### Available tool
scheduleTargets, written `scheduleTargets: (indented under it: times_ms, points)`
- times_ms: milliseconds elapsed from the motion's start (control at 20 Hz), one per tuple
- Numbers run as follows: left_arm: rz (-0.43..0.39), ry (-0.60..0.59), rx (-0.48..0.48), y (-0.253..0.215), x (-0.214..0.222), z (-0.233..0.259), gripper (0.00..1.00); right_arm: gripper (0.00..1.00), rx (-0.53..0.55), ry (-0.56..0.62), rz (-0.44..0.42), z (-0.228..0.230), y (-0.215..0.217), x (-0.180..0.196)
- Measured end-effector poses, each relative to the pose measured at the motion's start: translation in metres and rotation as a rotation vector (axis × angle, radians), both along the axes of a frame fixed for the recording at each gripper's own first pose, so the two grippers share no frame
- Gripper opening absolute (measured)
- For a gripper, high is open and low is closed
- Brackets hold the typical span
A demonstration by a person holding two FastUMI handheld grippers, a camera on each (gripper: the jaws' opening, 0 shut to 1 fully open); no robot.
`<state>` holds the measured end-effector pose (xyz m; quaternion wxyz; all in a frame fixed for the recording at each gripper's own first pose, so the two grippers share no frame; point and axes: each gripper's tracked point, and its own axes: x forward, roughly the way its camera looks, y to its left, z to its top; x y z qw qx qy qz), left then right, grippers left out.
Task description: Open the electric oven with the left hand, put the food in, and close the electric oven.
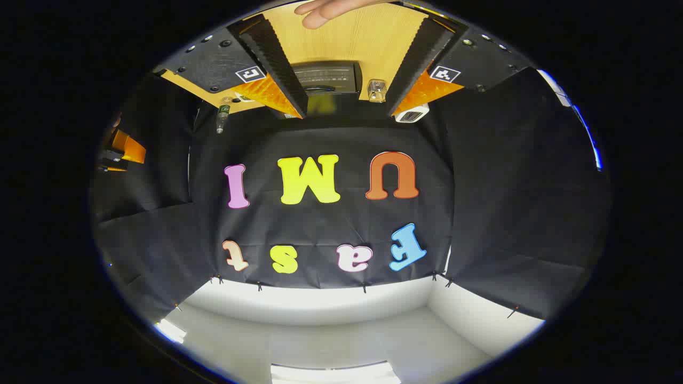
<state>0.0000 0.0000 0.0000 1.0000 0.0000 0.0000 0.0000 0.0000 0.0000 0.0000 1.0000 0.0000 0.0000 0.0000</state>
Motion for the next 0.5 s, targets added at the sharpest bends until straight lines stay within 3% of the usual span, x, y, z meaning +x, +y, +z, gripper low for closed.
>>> scheduleTargets:
  times_ms: [50,100,150,200,250,300,350,400,500]
  points:
    - [0.000,-0.003,0.000,-0.001,0.001,0.001,0.87,0.96,0.000,0.000,-0.002,0.000,-0.002,0.000]
    - [0.003,-0.002,-0.001,-0.001,0.001,0.001,0.96,0.96,-0.001,-0.001,-0.004,-0.001,-0.006,0.000]
    - [0.005,0.000,-0.003,-0.001,0.001,0.000,0.87,0.96,0.000,-0.003,-0.006,-0.001,-0.008,0.001]
    - [0.007,0.000,-0.005,-0.001,0.001,0.000,0.87,0.96,0.000,-0.006,-0.010,-0.001,-0.010,0.000]
    - [0.005,0.001,-0.005,-0.002,0.001,0.001,0.96,0.96,0.000,-0.008,-0.012,-0.001,-0.012,0.000]
    - [0.002,0.002,-0.005,-0.004,0.001,-0.001,0.96,0.96,0.001,-0.008,-0.011,-0.002,-0.012,0.000]
    - [-0.001,0.004,-0.003,-0.004,0.001,-0.002,0.87,0.96,0.002,-0.007,-0.012,-0.003,-0.012,0.001]
    - [-0.004,0.005,0.002,-0.007,0.001,-0.002,0.96,0.96,0.002,-0.005,-0.010,-0.004,-0.012,0.002]
    - [-0.004,0.001,0.007,-0.007,0.002,-0.003,0.96,0.96,0.001,-0.003,-0.010,-0.006,-0.013,0.003]
